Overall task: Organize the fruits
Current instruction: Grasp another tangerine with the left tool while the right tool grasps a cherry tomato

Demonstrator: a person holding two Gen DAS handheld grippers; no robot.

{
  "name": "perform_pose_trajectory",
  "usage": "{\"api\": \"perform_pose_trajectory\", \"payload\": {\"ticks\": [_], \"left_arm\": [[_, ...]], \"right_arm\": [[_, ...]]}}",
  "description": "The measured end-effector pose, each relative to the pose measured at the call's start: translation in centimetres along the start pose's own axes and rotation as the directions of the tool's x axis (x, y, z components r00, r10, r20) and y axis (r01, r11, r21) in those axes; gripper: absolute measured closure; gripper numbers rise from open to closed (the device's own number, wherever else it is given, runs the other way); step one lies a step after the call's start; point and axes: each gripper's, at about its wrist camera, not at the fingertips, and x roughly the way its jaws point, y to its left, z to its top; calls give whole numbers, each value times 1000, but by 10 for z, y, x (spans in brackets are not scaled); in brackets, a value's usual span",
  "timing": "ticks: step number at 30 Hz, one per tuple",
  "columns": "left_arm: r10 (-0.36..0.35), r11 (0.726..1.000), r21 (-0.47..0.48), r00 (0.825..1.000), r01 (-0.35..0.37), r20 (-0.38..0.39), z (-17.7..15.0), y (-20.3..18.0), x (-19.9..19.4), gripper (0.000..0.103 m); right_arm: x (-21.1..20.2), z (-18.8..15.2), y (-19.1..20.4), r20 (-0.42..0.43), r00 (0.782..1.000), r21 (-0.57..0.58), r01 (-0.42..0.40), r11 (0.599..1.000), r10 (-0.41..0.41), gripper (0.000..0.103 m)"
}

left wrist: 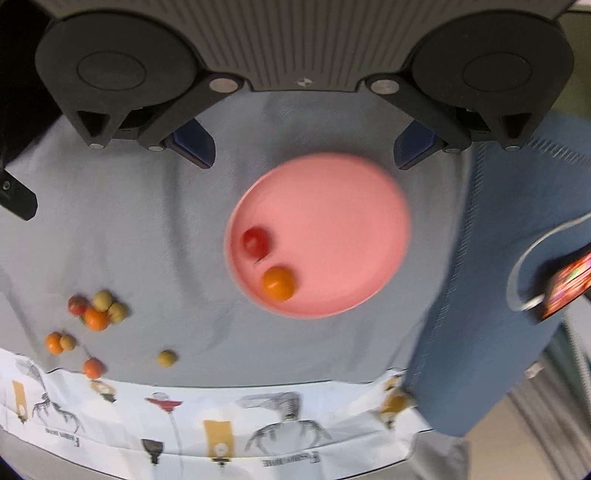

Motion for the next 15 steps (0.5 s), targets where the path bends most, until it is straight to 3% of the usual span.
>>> {"api": "perform_pose_trajectory", "payload": {"ticks": [6, 11, 15], "left_arm": [[-93, 995, 20, 995, 93, 35, 62, -43, 29, 0], [-77, 996, 44, 995, 75, 58, 107, -73, 54, 0], [-70, 997, 21, 997, 69, 29, 128, -79, 78, 0]], "right_arm": [[62, 29, -39, 18, 995, 26, 98, 995, -99, 1], [138, 51, -60, -19, 990, -56, 136, 989, -138, 1], [190, 62, -66, -56, 987, -85, 143, 986, -148, 1]]}}
